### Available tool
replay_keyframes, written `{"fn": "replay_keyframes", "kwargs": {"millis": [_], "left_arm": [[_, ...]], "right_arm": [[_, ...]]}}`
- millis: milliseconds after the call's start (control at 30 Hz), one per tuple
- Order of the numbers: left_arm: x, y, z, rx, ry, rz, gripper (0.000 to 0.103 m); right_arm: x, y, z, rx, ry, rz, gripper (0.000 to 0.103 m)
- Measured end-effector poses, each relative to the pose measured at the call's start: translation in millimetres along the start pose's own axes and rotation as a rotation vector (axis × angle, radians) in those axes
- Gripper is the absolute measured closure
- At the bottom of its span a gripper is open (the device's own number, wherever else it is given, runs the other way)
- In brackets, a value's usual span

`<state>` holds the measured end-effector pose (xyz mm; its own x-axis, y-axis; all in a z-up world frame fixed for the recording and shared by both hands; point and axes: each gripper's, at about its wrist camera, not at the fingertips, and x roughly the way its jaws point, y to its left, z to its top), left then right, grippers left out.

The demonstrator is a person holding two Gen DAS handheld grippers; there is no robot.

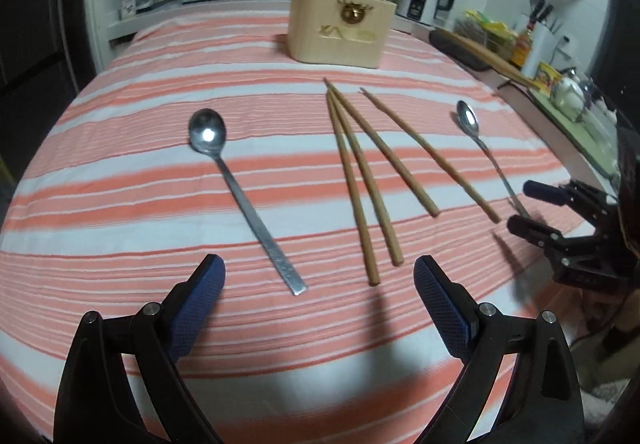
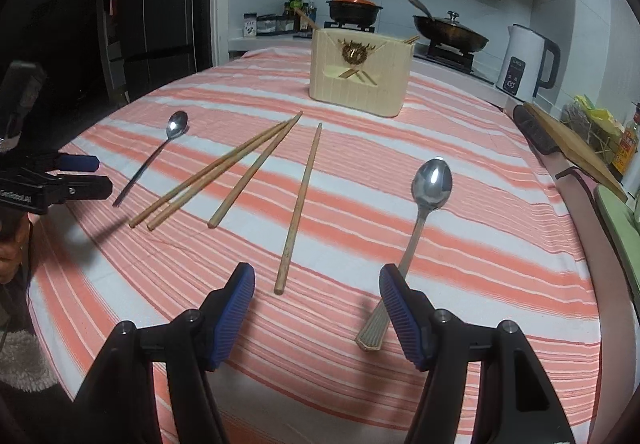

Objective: Organize utensils
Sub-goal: 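Move the left tool toward a chopstick while the right tool approaches another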

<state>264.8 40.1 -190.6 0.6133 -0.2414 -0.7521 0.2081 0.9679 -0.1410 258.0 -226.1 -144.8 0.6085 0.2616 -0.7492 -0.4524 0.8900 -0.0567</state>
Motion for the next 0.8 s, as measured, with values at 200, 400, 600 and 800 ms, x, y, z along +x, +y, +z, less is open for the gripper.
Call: {"fn": "replay_keyframes", "kwargs": {"millis": [200, 400, 600, 800], "left_arm": [[13, -13, -4, 0.050, 0.027, -0.002, 0.020], [17, -18, -6, 0.082, 0.037, 0.024, 0.033], [12, -29, -4, 0.131, 0.007, 0.029, 0.033], [22, -28, -6, 0.130, 0.056, 0.008, 0.039]], "right_arm": [[20, 10, 1, -0.075, 0.081, 0.047, 0.037], [24, 4, 1, -0.032, 0.088, 0.104, 0.037], [23, 5, 0, -0.031, 0.081, 0.099, 0.037], [24, 4, -1, -0.029, 0.079, 0.099, 0.037]]}}
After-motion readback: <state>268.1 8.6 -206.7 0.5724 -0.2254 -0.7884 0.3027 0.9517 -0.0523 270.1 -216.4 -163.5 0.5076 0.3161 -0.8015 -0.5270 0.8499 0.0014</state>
